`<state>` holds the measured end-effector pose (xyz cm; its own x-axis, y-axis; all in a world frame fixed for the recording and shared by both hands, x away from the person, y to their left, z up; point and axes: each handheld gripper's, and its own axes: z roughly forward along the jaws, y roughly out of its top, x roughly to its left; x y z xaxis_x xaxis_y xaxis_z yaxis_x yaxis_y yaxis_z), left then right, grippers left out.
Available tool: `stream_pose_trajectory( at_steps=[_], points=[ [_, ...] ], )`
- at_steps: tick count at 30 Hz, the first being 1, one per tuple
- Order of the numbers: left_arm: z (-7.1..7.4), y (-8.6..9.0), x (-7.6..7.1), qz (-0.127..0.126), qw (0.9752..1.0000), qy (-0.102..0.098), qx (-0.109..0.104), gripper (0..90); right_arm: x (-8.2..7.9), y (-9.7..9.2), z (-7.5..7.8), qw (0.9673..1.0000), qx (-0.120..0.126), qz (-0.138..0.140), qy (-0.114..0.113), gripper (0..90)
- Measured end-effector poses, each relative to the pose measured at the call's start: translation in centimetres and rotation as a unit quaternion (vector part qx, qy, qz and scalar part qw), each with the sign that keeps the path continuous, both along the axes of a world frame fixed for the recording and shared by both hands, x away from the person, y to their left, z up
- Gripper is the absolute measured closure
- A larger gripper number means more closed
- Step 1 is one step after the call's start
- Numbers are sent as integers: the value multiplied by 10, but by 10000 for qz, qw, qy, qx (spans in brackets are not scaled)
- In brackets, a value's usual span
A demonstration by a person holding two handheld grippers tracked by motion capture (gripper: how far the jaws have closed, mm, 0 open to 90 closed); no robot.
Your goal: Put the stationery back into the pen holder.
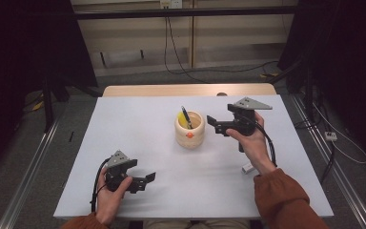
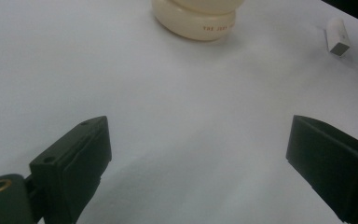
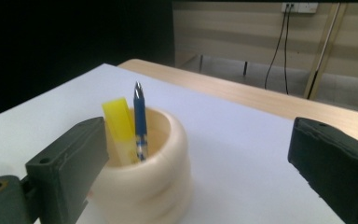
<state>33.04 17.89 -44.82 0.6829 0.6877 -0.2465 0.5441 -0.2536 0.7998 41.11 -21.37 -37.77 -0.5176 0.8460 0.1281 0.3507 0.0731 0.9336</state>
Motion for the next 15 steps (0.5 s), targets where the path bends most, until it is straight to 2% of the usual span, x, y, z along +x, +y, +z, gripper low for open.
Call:
stream_pose_trajectory(
  at_steps=[7, 9, 12, 15],
  points=[
    [0, -1, 0, -13, 10000, -6, 15, 65, -18, -21, -14, 9993, -202, 30, 317, 65],
    [-1, 0, 1, 5, 10000, 20, -13, 65, -23, -29, -14, 9994, -106, 17, 325, 65],
    [-1, 0, 1, 6, 10000, 20, -27, 65, -30, -37, -15, 9995, -143, -32, 273, 62],
    [-1, 0, 1, 5, 10000, 52, -30, 65, -35, -41, -18, 9991, -145, -19, 397, 59]
  ],
)
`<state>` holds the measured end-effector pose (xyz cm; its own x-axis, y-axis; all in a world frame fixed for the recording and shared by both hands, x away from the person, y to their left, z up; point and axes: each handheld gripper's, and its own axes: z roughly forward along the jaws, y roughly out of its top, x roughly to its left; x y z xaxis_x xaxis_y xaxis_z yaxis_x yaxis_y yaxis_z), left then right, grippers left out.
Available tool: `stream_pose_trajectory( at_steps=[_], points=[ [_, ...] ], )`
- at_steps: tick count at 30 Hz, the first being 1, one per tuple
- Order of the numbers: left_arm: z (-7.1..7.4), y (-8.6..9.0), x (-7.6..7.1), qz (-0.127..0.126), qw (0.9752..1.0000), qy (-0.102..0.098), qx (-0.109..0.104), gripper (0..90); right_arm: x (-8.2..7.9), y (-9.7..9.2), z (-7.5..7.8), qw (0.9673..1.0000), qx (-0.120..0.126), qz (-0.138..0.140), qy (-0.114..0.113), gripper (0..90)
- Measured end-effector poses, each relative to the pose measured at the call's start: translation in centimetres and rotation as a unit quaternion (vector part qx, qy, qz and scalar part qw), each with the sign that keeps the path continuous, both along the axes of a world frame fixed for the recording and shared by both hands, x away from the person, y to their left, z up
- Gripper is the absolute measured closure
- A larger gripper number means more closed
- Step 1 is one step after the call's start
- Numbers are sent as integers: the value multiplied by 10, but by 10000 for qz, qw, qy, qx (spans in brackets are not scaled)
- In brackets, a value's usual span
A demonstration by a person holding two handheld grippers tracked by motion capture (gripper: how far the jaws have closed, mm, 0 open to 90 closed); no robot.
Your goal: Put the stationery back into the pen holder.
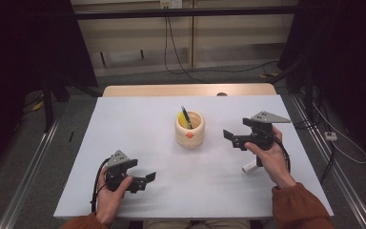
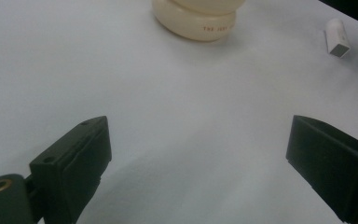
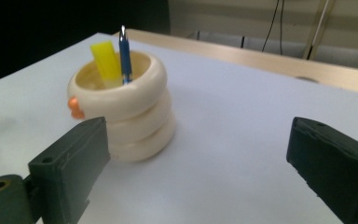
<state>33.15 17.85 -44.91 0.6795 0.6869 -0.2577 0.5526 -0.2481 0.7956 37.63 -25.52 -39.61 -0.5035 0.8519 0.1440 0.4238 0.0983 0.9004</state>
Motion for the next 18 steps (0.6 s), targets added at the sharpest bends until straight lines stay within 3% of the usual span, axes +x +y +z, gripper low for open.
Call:
stream_pose_trajectory(
  at_steps=[4, 8, 14, 18],
  points=[
    [1, -2, -1, -48, 10000, -19, -13, 65, -6, -5, -1, 9996, 43, 131, 232, 64],
    [-1, -3, 0, -93, 9999, 52, 16, 65, -11, -11, -4, 9998, 69, 106, 156, 63],
    [1, -1, -1, -37, 10000, -9, 24, 65, -15, -20, -8, 9999, 12, -36, 158, 88],
    [0, -1, 0, -51, 10000, -3, 25, 65, -19, -27, -8, 9998, 125, -59, 139, 96]
  ],
)
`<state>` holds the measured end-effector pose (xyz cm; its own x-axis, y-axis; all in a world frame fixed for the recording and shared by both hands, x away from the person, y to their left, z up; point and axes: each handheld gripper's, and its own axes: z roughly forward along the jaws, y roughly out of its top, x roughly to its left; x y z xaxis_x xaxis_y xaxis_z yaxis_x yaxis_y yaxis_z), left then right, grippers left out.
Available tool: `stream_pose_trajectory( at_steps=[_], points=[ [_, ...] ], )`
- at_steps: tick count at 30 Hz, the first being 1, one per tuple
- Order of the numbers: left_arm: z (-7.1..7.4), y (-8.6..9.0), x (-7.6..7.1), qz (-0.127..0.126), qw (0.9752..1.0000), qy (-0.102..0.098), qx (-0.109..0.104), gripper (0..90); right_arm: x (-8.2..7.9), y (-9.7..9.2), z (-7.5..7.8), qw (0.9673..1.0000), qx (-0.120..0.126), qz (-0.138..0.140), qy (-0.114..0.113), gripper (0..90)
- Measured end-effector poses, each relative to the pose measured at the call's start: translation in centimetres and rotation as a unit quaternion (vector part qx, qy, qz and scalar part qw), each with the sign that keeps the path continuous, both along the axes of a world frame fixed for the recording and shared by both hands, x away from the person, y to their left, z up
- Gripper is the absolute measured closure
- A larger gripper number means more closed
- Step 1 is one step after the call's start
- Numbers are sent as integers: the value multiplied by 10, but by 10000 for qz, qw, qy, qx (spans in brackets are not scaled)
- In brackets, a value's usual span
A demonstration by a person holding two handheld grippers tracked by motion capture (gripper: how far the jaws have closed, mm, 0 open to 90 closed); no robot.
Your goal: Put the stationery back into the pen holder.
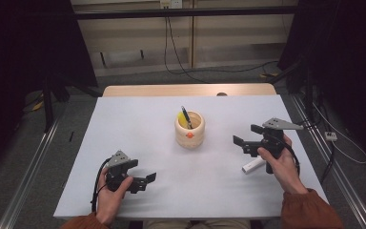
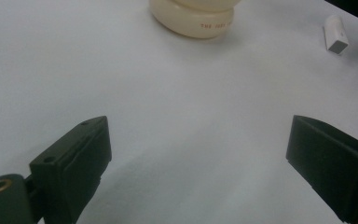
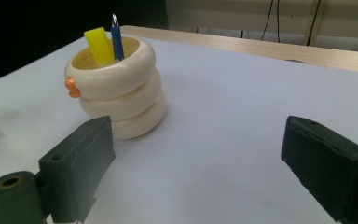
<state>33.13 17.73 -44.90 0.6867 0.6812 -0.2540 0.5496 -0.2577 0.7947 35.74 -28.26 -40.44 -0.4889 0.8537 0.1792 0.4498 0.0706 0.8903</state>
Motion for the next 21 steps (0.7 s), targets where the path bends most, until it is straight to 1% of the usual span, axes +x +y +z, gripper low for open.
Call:
stream_pose_trajectory(
  at_steps=[2, 4, 5, 7, 8, 10, 13, 15, 16, 17, 18, 20, 21],
  points=[
    [0, 0, 0, -8, 10000, 10, 12, 65, -2, -5, -1, 10000, 69, 7, 9, 85],
    [0, 0, 0, 2, 10000, 13, 13, 65, -4, -10, -2, 10000, 49, 54, 18, 80],
    [0, 0, 0, 5, 10000, 4, 1, 65, -5, -13, -3, 9999, 61, 120, 28, 79],
    [0, 0, 1, 9, 10000, 7, 16, 65, -8, -21, -5, 9995, 167, 261, 70, 68],
    [0, 0, 1, 6, 10000, 13, 18, 65, -9, -24, -6, 9994, 195, 279, 100, 64],
    [0, 0, 0, -3, 10000, 14, 16, 65, -12, -30, -7, 9995, 165, 224, 141, 63],
    [0, 0, 0, 4, 10000, 6, 30, 65, -14, -35, -8, 9999, -46, 46, 108, 64],
    [0, 0, 1, 3, 10000, 17, 26, 65, -16, -38, -9, 9997, -224, -38, 18, 52],
    [0, 0, 0, 2, 10000, 14, 26, 65, -17, -39, -10, 9995, -323, -68, 17, 45],
    [0, 0, 0, 8, 10000, 11, 35, 65, -18, -39, -10, 9990, -432, -108, 96, 44],
    [0, 0, 1, 1, 10000, 14, 35, 65, -19, -39, -10, 9985, -511, -110, 165, 47],
    [-1, 0, 1, 2, 10000, 20, 32, 65, -22, -39, -9, 9977, -609, 38, 289, 77],
    [-1, 0, 1, 2, 10000, 21, 32, 65, -25, -39, -8, 9978, -621, 109, 214, 84]
  ],
)
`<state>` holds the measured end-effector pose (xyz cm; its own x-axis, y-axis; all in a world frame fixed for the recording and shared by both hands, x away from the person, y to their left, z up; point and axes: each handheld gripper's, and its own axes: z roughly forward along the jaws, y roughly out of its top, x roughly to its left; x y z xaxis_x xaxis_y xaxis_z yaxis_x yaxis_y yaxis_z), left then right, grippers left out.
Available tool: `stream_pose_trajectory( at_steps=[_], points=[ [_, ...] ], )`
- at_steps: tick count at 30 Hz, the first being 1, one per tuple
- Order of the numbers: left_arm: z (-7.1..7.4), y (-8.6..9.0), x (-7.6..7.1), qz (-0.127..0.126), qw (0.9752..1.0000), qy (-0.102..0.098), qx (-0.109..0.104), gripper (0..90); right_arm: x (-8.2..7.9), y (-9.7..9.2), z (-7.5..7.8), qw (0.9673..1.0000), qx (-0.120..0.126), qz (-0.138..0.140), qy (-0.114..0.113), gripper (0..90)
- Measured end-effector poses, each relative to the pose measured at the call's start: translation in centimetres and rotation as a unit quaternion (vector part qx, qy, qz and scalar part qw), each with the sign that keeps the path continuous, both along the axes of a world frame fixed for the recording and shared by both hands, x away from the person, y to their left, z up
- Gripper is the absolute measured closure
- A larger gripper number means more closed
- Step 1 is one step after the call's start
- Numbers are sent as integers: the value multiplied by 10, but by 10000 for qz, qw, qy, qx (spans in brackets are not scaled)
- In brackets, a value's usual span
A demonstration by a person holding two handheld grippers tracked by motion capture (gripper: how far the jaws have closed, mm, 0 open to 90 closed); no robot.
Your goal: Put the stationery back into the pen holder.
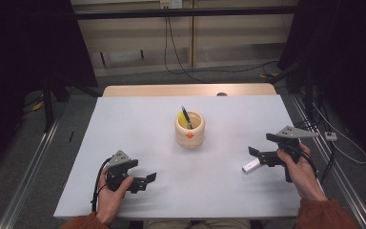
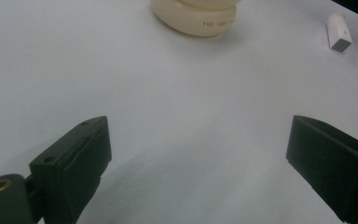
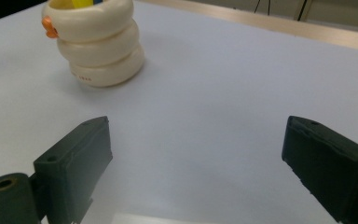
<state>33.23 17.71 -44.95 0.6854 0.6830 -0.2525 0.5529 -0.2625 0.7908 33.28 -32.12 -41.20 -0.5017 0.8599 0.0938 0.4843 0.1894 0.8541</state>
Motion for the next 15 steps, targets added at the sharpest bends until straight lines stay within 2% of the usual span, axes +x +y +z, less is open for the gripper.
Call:
stream_pose_trajectory(
  at_steps=[3, 5, 7, 8, 10, 13, 15],
  points=[
    [0, 0, 0, -1, 10000, 3, -1, 65, -5, -3, 4, 9999, 102, 68, -101, 67],
    [0, 0, 0, -4, 10000, -8, 2, 65, -5, -6, 3, 9996, 176, 198, 82, 66],
    [0, 0, 0, -2, 10000, -31, -4, 65, -6, -8, 1, 9984, 20, 418, 372, 84],
    [0, 0, 0, 10, 10000, -43, 10, 65, -6, -8, 0, 9981, -17, 447, 424, 89],
    [0, 0, 0, 24, 10000, -15, 11, 65, -6, -9, -1, 9981, -47, 390, 466, 92],
    [0, 0, 0, 27, 10000, 1, 13, 65, -7, -14, -1, 9961, -198, 616, 603, 90],
    [0, 0, 0, 18, 10000, -14, 15, 65, -7, -16, -1, 9962, -331, 620, 519, 115]
  ],
)
